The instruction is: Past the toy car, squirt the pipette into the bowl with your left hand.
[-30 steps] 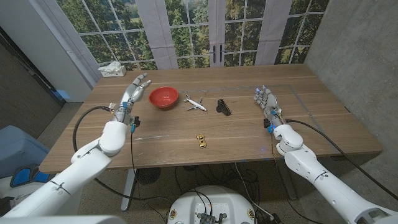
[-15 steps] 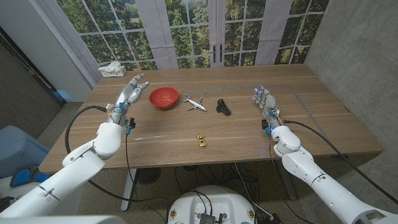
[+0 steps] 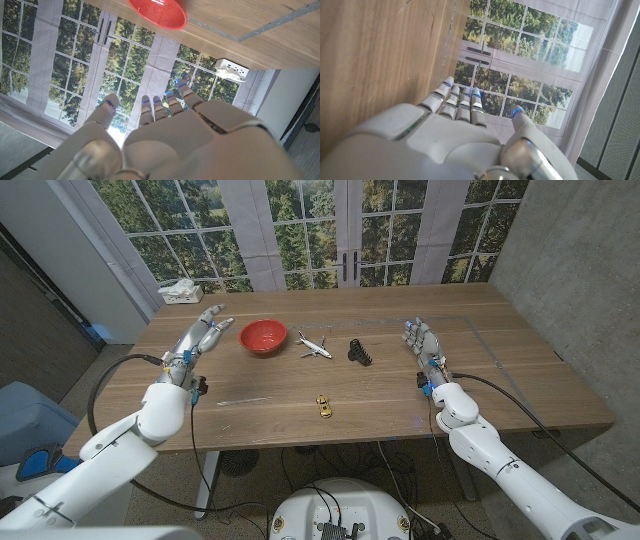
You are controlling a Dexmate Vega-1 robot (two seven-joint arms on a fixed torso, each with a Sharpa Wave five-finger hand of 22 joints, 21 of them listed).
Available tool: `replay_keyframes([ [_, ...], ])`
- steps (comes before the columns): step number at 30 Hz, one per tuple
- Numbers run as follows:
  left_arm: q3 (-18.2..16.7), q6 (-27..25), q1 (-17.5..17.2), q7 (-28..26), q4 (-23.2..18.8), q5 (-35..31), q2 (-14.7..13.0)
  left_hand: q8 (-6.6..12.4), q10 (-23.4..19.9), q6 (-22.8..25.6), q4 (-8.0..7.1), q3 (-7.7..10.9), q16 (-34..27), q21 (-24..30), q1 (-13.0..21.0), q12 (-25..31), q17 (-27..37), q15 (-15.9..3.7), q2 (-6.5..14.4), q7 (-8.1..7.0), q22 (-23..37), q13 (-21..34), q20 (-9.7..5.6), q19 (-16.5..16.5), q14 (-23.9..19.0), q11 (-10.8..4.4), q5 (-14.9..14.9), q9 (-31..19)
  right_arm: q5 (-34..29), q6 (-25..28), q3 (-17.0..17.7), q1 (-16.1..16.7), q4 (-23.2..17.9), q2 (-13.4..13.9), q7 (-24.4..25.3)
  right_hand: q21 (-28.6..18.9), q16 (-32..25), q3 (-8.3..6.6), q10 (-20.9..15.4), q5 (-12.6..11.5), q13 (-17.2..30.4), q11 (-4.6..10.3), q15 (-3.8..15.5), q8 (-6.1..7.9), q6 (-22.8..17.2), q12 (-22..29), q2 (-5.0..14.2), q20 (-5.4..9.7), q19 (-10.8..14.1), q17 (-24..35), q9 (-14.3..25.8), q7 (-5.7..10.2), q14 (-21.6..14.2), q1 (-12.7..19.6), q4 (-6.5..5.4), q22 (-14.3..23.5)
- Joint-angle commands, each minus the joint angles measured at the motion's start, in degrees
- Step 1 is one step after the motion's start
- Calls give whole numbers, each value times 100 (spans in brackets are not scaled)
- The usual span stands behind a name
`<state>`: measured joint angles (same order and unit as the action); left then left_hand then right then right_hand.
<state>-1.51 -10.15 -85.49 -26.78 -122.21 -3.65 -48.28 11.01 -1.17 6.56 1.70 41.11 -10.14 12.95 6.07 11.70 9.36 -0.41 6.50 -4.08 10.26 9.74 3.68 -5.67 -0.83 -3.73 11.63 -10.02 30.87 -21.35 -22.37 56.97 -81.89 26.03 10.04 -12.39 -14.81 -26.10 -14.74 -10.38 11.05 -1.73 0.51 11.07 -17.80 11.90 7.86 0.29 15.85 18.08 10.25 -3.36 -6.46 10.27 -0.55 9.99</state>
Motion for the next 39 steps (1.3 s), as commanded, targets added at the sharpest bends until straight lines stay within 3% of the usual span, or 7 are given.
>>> replay_keyframes([
  [1, -414, -483, -476, 358, -443, -299, -54, -16, -43, 36, 32, 17, -1, -2, 60, -15, 17, 6, 201, -10, 22, 26, -2, -33, -46, -25, -41, -7, -86, -72, -58, -65, 67, -70, -1, 0, -19, -5, -65, 10, 28, -15, -29, 26, -49, 9, 77, -2, 2, 7, 27, 27, -47, 59, 43, 16],
  [7, -624, -687, -674, 611, -626, -533, -134, -23, -47, 30, 37, 18, 2, -10, 57, -20, 20, 11, 205, -11, 22, 27, -3, -24, -39, -41, -44, -8, -122, -58, -60, -21, 4, -58, 55, 3, -19, -2, -65, 12, 29, -15, -24, 24, -50, 5, 76, -5, 4, 5, 27, 28, -51, 61, 54, 17],
  [20, -922, -995, -978, 1060, -922, -867, -5, -30, -35, 32, 93, -37, 13, -34, 37, -39, 19, 5, 127, -47, 22, 29, -10, 7, -11, -80, -70, -10, -196, -162, -76, -20, 18, -88, 66, 10, -11, 5, -59, 18, 30, -25, -49, 19, -51, -5, 64, -30, 13, -4, 28, 66, -52, 72, 90, 17],
  [39, -1271, -1756, -1465, 1918, -1541, -1727, -115, -12, -19, 163, 295, -142, 23, -101, 47, -61, 23, -49, -50, -130, 11, 33, -63, 104, 63, -178, -129, -8, -167, -398, -93, 71, 125, -158, -40, 15, -8, 15, -60, 26, 32, -30, -57, 18, -64, -13, 53, -56, 31, -17, 29, 79, -71, 86, 140, 18],
])
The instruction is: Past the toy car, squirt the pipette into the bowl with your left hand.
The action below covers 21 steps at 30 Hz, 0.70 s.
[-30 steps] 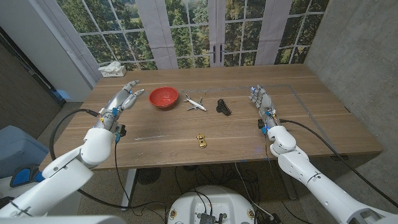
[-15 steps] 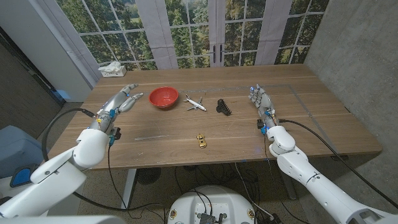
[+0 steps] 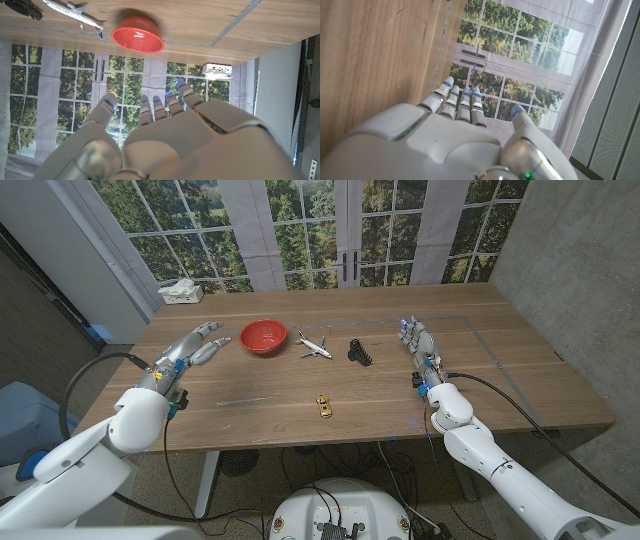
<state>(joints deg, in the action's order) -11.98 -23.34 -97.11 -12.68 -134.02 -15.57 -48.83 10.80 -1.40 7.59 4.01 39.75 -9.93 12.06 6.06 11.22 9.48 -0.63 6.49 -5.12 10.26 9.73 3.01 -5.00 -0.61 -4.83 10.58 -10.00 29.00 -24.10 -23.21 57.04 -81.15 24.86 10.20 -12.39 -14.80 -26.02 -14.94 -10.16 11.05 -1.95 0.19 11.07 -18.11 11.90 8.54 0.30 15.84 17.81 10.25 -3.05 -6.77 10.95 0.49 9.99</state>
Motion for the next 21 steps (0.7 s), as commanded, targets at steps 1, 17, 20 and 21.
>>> replay_keyframes([
  [1, -231, -464, -334, 528, -380, -617, -66, 5, 8, 58, 79, -15, 3, -17, 46, -15, 11, -33, -67, -35, 11, 33, -3, 46, 52, -67, -29, -10, 13, -114, -11, 77, 37, -29, -55, 16, -11, 8, -39, 5, 32, -9, -38, 18, -35, -13, -16, -58, 32, 10, 30, 47, -47, 18, 37, 18],
  [17, -149, -1099, -415, 1287, -671, -1665, -331, 22, -19, 148, 269, -61, -13, -50, 84, -6, 16, -57, -195, -164, 2, 38, -6, 96, 74, -135, -57, -12, -94, -202, -35, 194, -69, -23, 0, 23, -3, 26, -48, 10, 33, -17, -52, 19, -53, -15, -14, -66, 38, 8, 31, 57, -40, 2, 54, 20],
  [20, -143, -1176, -433, 1421, -689, -1849, -398, 24, -20, 154, 307, -64, -20, -53, 99, -8, 17, -70, -218, -195, 1, 38, -5, 97, 61, -156, -60, -13, -154, -220, -47, 223, -112, -11, 27, 25, -2, 29, -48, 11, 33, -15, -52, 19, -59, -16, -14, -71, 39, 7, 31, 60, -40, 0, 60, 20],
  [21, -132, -1210, -433, 1457, -695, -1917, -414, 26, -26, 157, 330, -64, -23, -52, 110, -6, 17, -78, -230, -197, 1, 39, -11, 92, 53, -167, -61, -13, -187, -213, -54, 233, -138, 3, 42, 26, -2, 30, -46, 11, 33, -15, -52, 19, -58, -17, -14, -71, 38, 7, 31, 63, -40, 0, 61, 20],
])
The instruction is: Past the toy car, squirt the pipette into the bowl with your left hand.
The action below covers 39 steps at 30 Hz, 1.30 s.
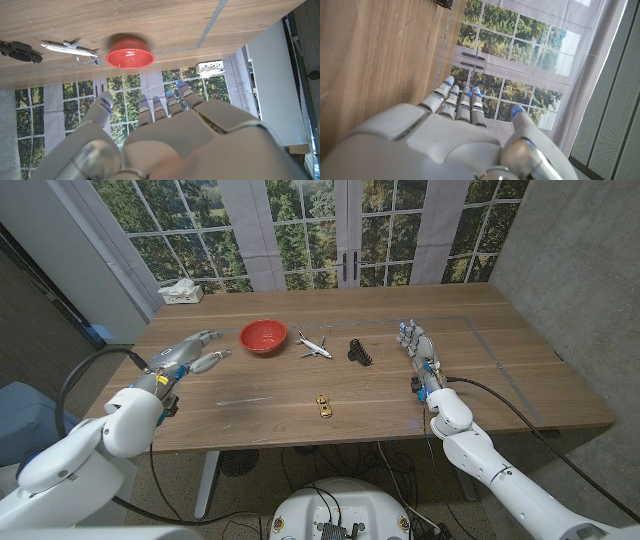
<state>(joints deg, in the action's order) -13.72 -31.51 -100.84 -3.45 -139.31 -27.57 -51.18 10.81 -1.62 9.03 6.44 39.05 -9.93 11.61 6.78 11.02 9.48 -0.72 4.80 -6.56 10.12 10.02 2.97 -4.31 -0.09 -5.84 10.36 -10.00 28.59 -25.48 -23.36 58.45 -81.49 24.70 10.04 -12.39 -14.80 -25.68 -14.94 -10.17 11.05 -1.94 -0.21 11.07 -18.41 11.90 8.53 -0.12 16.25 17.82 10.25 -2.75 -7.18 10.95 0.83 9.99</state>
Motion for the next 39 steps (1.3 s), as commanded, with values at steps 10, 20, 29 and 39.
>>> replay_keyframes([
  [10, 283, -756, 22, 989, -198, -1388, -471, 77, -27, 103, 296, 11, -42, -5, 176, 12, 21, -112, -170, -142, 10, 13, -19, -5, -58, -112, -47, -16, -534, 18, -101, 225, -440, 111, 328, 29, -4, 1, -54, 14, 34, -16, -10, 14, -25, -17, -18, -43, 2, 2, 32, 38, -15, 3, 48, 20],
  [20, 461, -947, 31, 1271, -238, -1920, -584, 181, -153, 355, 425, 45, -55, 3, 403, 40, 22, -160, -221, -179, 8, 15, -49, -65, -137, -183, -39, -21, -848, 267, -155, 361, -809, 224, 561, 27, -1, -7, -71, 11, 33, -16, -15, 15, -34, -14, -30, -100, 23, -15, 32, 42, -38, 40, 106, 20],
  [29, 365, -697, -52, 1558, -213, -2221, -614, 180, -179, 364, 455, 68, -31, -19, 568, 27, 24, -190, -263, -282, 5, 17, -76, -38, -105, -170, -29, -26, -931, 307, -187, 450, -933, 243, 615, 17, 1, -18, -83, 6, 34, -18, -20, 16, -44, -15, -33, -107, 68, -29, 33, 48, -62, 81, 163, 21],
  [39, 667, -953, 97, 2110, -237, -2967, -723, 179, 94, 360, 462, 56, 18, -87, 840, -68, 30, -102, -458, -396, -1, 21, -79, 151, 140, -149, -31, -34, -841, 335, -297, 455, -913, 209, 455, 18, -1, -23, -108, 5, 35, -13, -13, 19, -56, -9, -26, -107, 80, -36, 34, 48, -78, 100, 195, 23],
])
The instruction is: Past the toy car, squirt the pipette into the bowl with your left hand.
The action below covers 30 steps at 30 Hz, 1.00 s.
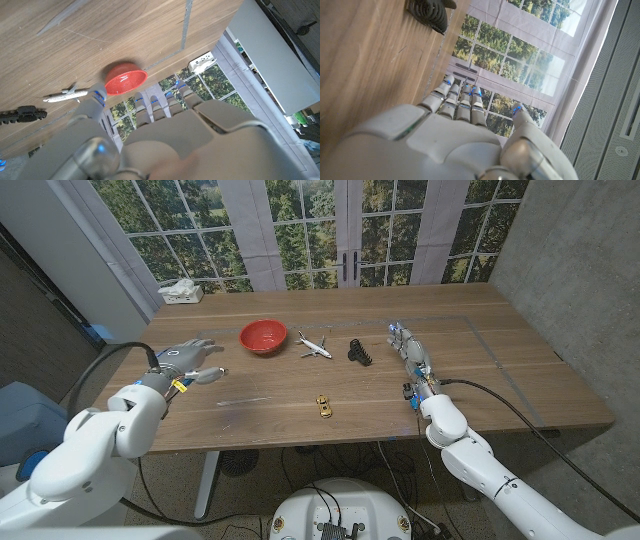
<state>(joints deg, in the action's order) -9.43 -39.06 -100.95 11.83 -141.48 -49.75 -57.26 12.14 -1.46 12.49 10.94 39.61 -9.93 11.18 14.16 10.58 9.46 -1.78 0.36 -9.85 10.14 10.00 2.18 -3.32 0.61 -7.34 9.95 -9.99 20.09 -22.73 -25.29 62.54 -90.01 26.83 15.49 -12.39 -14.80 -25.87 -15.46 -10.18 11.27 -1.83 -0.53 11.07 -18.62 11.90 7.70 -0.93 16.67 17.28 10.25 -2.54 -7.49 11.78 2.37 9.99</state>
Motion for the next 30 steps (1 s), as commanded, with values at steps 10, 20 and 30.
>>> replay_keyframes([
  [10, 565, -367, 316, 1228, 29, -1430, -225, 190, 158, 401, 7, -15, 11, -55, 384, 2, 36, 135, -232, -60, -8, 24, 47, 176, 271, -7, 2, -43, -51, 50, -147, 72, -148, 8, -101, 20, 4, -2, -65, 7, 14, -27, 10, 22, -53, -9, 62, -22, 46, 16, 35, 18, -42, 22, 60, 24],
  [20, 909, -425, 668, 1914, 110, -1923, -232, 308, 212, 761, 5, -23, 6, -51, 623, 3, 39, 289, -429, -152, -15, 24, 93, 232, 436, -68, 64, -51, -125, 93, -205, 71, -214, 29, -120, 22, 6, 5, -69, 10, 15, -33, 12, 23, -63, -10, 64, -16, 52, 15, 37, 11, -40, 18, 72, 25],
  [30, 1100, -429, 927, 2363, 180, -2107, -124, 414, 231, 1077, 0, -19, -6, -47, 824, 14, 40, 373, -558, -161, -17, 23, 157, 260, 517, -68, 105, -62, -359, 217, -245, 130, -391, 78, 36, 30, 24, -85, -69, -43, 13, -18, 9, 25, -62, -18, 81, 3, 62, -22, 36, 24, -60, 192, 232, 21],
])
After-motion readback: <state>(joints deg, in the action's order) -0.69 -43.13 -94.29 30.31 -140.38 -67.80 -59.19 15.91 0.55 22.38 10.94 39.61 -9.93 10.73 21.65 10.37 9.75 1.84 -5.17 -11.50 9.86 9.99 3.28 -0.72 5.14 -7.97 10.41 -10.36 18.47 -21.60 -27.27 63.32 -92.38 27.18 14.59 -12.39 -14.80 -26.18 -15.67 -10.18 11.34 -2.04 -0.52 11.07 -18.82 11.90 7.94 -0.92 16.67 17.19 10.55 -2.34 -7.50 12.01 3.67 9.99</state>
